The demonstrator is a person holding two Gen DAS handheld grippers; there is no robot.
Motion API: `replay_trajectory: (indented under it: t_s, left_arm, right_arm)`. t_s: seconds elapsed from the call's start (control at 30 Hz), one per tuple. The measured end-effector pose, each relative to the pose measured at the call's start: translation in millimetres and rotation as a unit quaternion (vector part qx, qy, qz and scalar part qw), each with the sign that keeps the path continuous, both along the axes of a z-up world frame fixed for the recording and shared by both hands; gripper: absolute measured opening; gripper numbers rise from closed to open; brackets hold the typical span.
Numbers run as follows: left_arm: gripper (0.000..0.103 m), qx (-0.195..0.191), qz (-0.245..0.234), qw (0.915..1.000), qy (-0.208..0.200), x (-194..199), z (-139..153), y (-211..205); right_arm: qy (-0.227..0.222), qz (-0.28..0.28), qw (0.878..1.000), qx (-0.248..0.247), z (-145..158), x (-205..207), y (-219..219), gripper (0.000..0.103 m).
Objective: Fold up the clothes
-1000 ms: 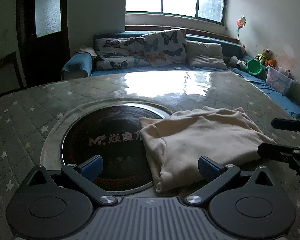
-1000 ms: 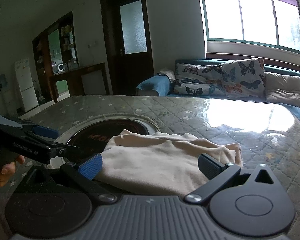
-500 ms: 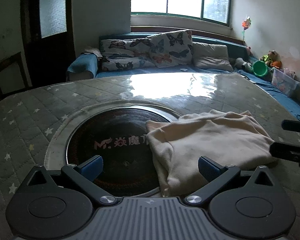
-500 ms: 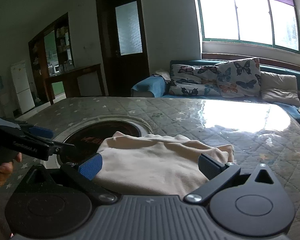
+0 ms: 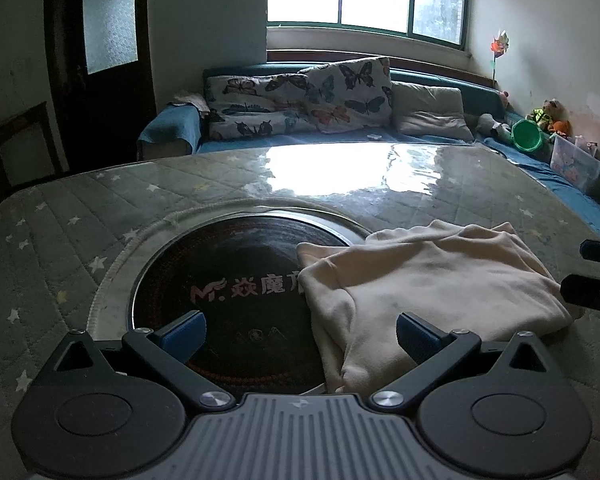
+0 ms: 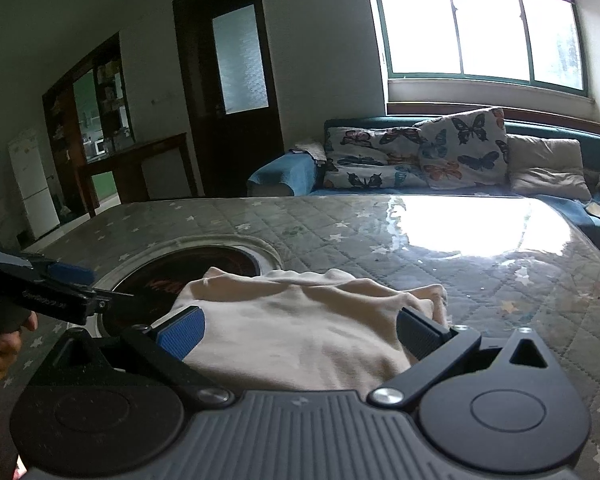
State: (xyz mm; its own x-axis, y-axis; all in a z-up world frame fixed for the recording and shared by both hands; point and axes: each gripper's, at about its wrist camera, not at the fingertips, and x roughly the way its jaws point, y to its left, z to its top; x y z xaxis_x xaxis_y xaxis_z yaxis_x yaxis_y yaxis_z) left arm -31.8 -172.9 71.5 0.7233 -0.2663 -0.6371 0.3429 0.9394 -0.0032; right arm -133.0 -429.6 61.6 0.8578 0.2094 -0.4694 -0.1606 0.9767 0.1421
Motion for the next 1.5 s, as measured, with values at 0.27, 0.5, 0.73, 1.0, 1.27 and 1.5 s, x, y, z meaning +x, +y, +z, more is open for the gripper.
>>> replay_trajectory:
  t_s: [0.27,0.5,0.73,1.0,1.27,1.5]
  left_arm:
    - [0.103,-0.006,-0.001,1.0,0.002,7.7,3.2,1.3]
    - [0.103,-0.006,0.008,0.9999,0.01,20.3,1.7,3.1]
    - [0.103,-0.009,0.012,0.9996,0.023,33.3,-5.8,5.1]
    - [0.103,-0.014,0.005,0.9991,0.04,45.6,-13.5,1.5]
    - [0.103,-0.02,0.001,0.998,0.061,56.0,-22.9,-1.3]
    - [0.096,-0.024,-0.015,0.9967,0.077,57.9,-31.0,-5.1]
  right_arm:
    - [0.007,-0.016,1.0,0.011,-1.8,6.1,-16.8,0.103]
    - [0.014,-0.031,0.999,0.022,-3.2,12.1,-32.4,0.103]
    - [0.031,-0.049,0.997,0.045,-8.0,23.0,-55.1,0.101]
    - [0.064,-0.07,0.993,0.076,-25.2,38.6,-79.2,0.094]
    - [0.105,-0.064,0.988,0.09,-46.6,57.2,-87.0,0.083]
    - [0.12,-0.053,0.986,0.105,-55.1,65.9,-86.4,0.067]
